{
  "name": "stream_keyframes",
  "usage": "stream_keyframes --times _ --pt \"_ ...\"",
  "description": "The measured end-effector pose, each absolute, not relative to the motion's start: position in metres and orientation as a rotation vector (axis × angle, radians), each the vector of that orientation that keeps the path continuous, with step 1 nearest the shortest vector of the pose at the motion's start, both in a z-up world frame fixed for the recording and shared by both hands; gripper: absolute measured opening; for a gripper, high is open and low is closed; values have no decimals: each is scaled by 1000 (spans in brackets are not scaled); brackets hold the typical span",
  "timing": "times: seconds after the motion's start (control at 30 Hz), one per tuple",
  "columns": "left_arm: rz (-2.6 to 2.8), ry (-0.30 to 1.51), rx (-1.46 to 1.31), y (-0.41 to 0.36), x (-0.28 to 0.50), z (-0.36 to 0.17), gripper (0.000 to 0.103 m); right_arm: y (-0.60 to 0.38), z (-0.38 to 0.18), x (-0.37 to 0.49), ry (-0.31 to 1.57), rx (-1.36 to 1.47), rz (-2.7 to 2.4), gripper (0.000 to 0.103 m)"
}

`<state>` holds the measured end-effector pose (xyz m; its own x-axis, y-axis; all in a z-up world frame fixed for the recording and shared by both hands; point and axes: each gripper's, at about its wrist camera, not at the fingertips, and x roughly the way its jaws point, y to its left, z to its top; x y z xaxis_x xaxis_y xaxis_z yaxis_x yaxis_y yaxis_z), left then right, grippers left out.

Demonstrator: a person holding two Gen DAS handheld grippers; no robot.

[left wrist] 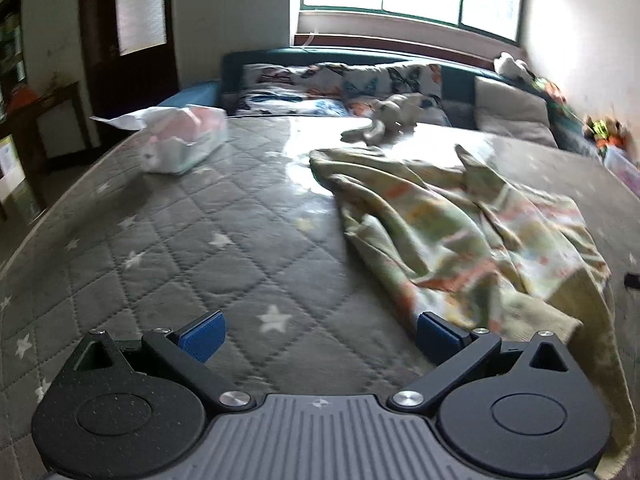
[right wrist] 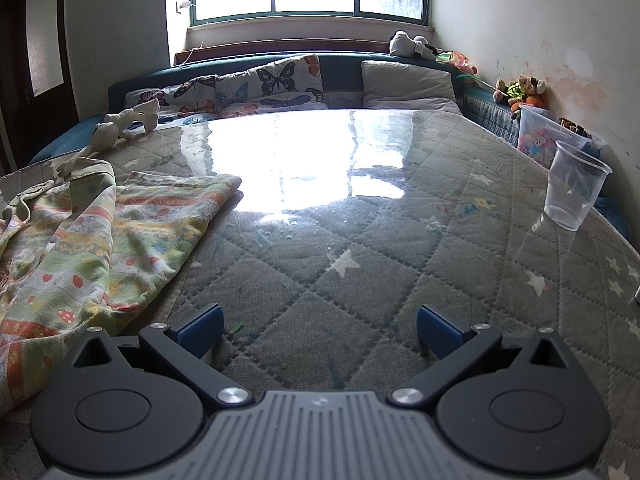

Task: Fold clothes
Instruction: 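Move both grippers toward the crumpled striped shirt on the bed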

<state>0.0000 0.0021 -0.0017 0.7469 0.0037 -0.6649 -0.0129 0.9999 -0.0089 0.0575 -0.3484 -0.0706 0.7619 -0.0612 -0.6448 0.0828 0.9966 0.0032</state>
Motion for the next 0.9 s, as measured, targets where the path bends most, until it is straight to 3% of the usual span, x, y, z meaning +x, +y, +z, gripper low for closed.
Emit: stream_keyframes --times 0.9 --pt "253 801 -69 -66 18 3 103 -306 -43 9 674 81 23 103"
